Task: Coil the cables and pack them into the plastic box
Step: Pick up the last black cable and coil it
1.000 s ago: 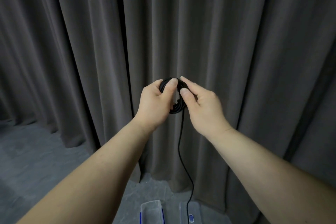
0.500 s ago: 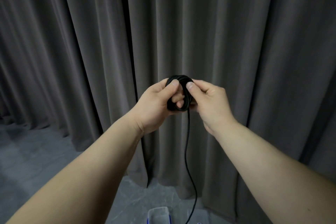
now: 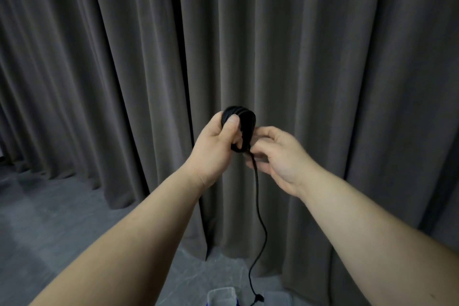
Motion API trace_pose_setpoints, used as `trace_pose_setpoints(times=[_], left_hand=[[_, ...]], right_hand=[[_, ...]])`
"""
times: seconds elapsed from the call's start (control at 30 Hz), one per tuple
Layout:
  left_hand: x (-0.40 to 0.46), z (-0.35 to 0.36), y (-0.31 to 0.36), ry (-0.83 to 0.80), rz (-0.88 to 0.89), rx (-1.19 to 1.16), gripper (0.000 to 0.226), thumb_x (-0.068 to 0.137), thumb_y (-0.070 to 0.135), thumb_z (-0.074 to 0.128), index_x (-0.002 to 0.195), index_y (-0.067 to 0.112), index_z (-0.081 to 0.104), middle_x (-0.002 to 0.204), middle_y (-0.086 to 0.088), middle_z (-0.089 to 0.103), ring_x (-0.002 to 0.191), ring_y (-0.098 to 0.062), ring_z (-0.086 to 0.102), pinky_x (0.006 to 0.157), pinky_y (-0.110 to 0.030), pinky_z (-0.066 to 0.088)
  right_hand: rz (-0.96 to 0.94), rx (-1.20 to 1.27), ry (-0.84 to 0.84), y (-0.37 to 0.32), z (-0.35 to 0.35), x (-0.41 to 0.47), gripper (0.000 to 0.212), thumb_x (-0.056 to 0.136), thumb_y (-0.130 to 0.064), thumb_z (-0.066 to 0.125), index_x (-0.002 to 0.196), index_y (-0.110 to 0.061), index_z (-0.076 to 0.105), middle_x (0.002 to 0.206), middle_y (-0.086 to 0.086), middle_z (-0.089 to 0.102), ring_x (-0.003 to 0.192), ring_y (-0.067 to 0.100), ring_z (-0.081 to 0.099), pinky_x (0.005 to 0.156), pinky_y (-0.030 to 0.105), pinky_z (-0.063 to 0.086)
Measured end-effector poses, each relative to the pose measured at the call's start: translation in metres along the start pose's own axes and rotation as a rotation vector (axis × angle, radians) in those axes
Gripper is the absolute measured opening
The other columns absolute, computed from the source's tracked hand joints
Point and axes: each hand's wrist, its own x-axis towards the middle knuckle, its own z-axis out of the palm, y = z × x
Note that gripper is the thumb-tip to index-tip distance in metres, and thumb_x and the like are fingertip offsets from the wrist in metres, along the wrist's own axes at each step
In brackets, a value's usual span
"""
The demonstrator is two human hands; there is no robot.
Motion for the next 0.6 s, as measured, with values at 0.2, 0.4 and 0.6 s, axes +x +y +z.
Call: trace_pose_setpoints(times=[0.2,0.4,0.6], left_hand=[[0.015,-0.024,0.002,0.153,0.036,0.138,0.023,0.102,0.027,0.043,0.081,0.019,0.05,0.058,0.014,0.05,0.064,-0.008,0.047,0.076,-0.031,0.042],[0.012,-0.021,-0.005,0.167,0.021,0.231,0.019,0.103,0.023,0.042,0.088,0.013,0.049,0.066,0.01,0.05,0.063,-0.003,0.048,0.071,-0.022,0.044],[0.004,-0.022,-0.01,0.0,-0.127,0.145,0.035,0.097,0.043,0.043,0.094,0.014,0.062,0.085,0.005,0.063,0.086,-0.009,0.058,0.09,-0.031,0.045]], right_hand=[[0.007,-0.392,-0.03,0.012,-0.002,-0.008,0.034,0.093,0.002,0.046,0.124,-0.008,0.057,0.073,0.006,0.063,0.054,0.012,0.057,0.056,0.023,0.048],[-0.315,-1.274,-0.315,-0.014,0.015,-0.017,0.03,0.096,-0.011,0.046,0.118,-0.021,0.063,0.086,-0.003,0.059,0.079,0.013,0.054,0.074,0.022,0.043],[-0.403,-0.943,-0.098,-0.038,0.021,-0.006,0.022,0.089,-0.008,0.057,0.093,-0.023,0.072,0.062,-0.012,0.06,0.054,-0.003,0.057,0.062,0.012,0.045]])
